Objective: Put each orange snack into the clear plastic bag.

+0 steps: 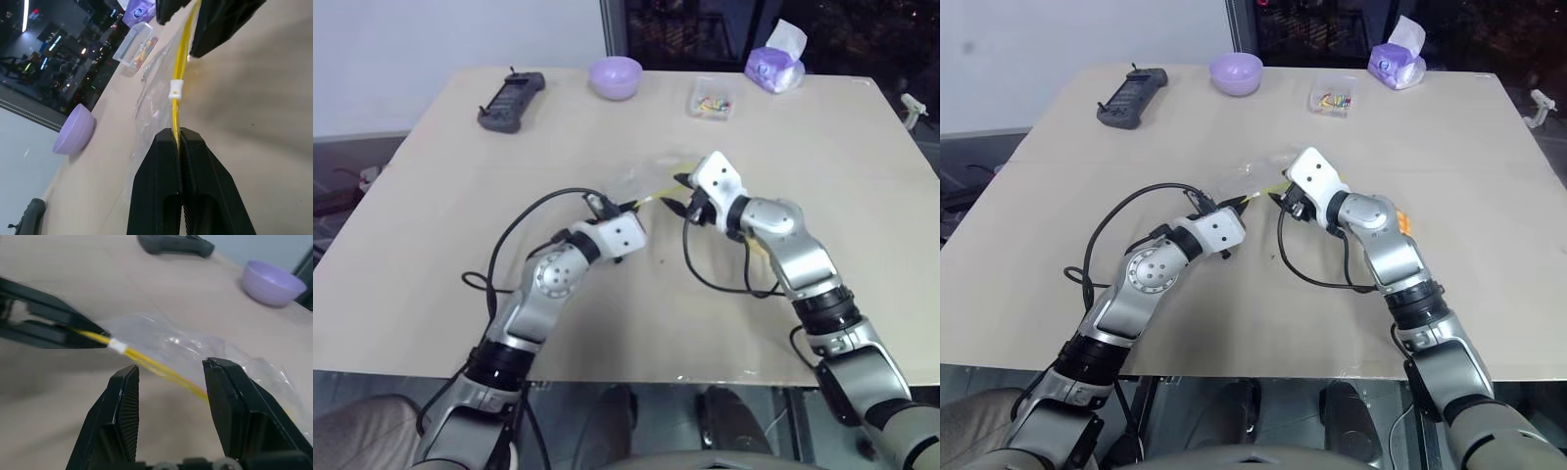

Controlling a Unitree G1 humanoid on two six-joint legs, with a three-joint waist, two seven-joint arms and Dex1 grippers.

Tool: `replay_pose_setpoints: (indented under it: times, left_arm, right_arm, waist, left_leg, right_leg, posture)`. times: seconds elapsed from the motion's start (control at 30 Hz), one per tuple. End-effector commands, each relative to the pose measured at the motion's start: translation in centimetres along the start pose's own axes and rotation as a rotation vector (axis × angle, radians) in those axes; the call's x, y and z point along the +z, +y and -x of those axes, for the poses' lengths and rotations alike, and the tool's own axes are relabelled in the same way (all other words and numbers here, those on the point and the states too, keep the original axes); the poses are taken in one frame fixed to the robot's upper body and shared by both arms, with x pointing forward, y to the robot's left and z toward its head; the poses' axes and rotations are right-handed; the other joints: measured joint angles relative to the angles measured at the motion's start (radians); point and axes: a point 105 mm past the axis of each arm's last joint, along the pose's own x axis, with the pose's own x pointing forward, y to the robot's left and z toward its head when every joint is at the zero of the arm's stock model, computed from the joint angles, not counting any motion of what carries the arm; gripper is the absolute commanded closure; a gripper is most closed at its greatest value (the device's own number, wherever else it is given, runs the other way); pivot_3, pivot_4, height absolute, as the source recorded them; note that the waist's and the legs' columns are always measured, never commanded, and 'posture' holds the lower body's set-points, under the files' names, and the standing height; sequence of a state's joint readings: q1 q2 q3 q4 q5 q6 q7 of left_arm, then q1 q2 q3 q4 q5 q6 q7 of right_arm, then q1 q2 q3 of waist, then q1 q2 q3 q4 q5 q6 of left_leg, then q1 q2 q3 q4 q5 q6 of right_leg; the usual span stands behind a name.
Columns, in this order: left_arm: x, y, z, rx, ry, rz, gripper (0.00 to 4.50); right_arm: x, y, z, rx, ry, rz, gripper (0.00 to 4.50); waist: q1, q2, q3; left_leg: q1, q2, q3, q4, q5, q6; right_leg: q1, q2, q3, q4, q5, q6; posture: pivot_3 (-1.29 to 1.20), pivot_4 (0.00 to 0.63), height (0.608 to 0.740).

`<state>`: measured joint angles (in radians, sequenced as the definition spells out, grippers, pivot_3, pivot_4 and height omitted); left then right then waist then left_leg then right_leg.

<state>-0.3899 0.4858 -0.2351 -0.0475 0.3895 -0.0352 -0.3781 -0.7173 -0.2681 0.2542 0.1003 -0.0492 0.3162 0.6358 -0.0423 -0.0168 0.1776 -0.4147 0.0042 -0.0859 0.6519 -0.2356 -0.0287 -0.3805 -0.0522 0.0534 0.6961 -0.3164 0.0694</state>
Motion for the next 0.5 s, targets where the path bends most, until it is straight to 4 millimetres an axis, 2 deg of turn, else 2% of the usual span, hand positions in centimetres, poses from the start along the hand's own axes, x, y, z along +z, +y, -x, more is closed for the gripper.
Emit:
replay_pose_setpoints:
  times: [0.03,0.5]
  left_arm:
    - [0.6,0.9,0.2,0.027,-0.032,-0.017,4.50]
    - [0.9,0.7,0.1,0.021,-0.046,-0.020,4.50]
  right_arm:
    - [1.7,-0.9,0.0,-0.037,-0.067,0.005,2.25]
    - [0.3,-1.5,-0.1,-0.097,-0.006,-0.012,2.25]
  waist:
    - [0.000,0.000,0.000]
    - [0.000,0.000,0.000]
  left_leg:
    - [0.000,0.000,0.000,0.000,0.000,-0.001]
    - [0.000,0.000,0.000,0.000,0.000,0.000]
  right_leg:
    - [0.000,0.000,0.000,0.000,0.000,0.000]
    - [0.000,0.000,0.000,0.000,0.000,0.000]
  posture:
    - [0.00,0.150,0.740]
    - [0.00,0.150,0.740]
